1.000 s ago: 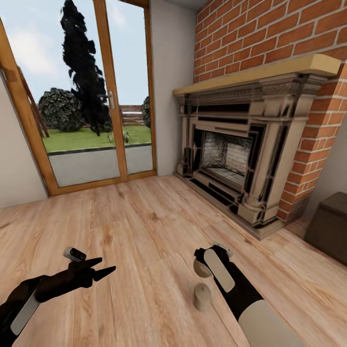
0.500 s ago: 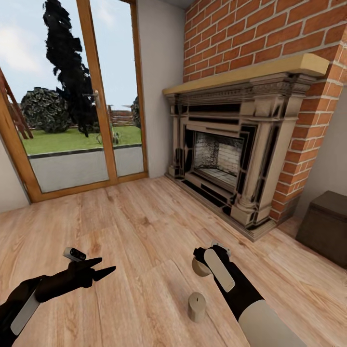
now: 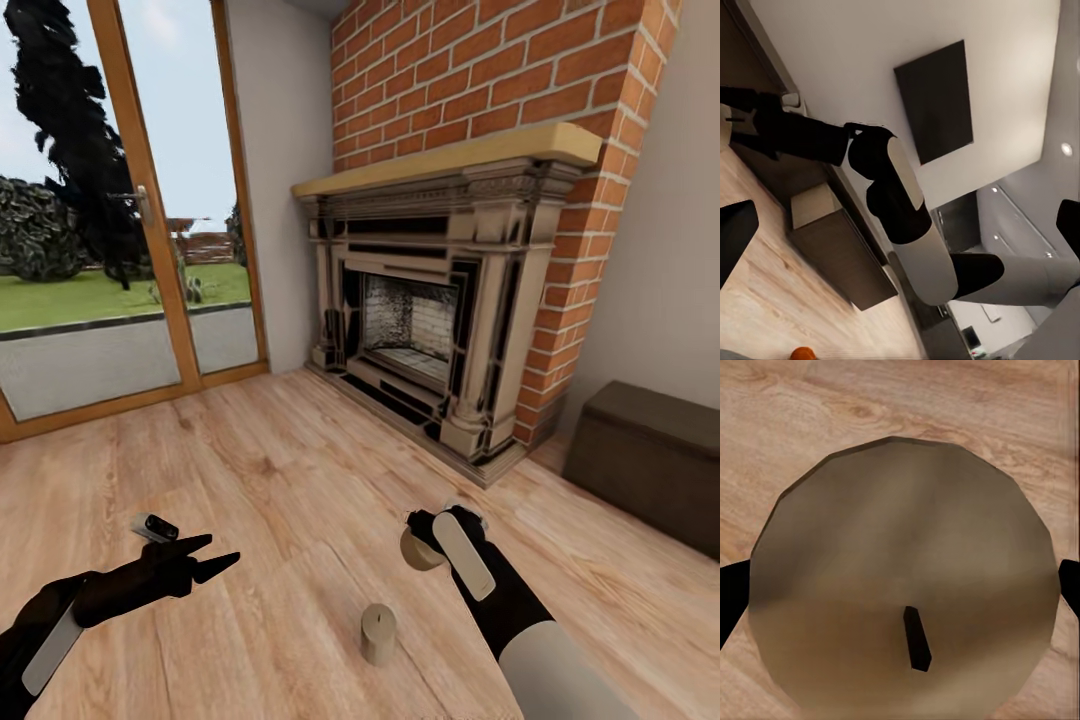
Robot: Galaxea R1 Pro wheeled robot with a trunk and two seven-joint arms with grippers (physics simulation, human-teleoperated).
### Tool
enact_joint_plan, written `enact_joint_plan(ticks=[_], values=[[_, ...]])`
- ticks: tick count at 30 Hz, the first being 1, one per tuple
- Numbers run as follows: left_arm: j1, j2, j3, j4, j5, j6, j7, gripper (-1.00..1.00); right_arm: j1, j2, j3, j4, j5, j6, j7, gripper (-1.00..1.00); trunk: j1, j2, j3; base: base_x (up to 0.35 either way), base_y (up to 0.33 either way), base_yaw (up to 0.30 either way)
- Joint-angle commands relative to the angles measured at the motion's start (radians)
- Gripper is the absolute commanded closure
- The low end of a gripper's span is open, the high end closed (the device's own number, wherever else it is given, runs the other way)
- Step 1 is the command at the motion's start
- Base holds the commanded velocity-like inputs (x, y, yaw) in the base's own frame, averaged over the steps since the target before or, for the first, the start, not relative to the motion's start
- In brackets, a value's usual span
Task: Place each of the two pumpkins and all three candles from the living room inside a cabinet in the living room (use any cabinet), then make sure every cabinet is closed, and position the cauldron so it is next to a table in the living room.
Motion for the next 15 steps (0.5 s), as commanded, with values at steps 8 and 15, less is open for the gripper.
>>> enact_joint_plan(ticks=[8,15], values=[[0.000,-0.001,-0.005,0.001,0.001,0.011,-0.003,-1.00,-0.001,0.000,-0.001,0.000,-0.005,0.001,-0.010,1.00,0.000,0.000,0.002,0.000,0.000,-0.287],[0.000,-0.001,-0.006,0.001,0.001,0.011,-0.003,-1.00,-0.001,-0.001,0.000,0.000,-0.005,0.001,-0.010,1.00,0.000,0.000,0.003,0.063,-0.026,-0.289]])
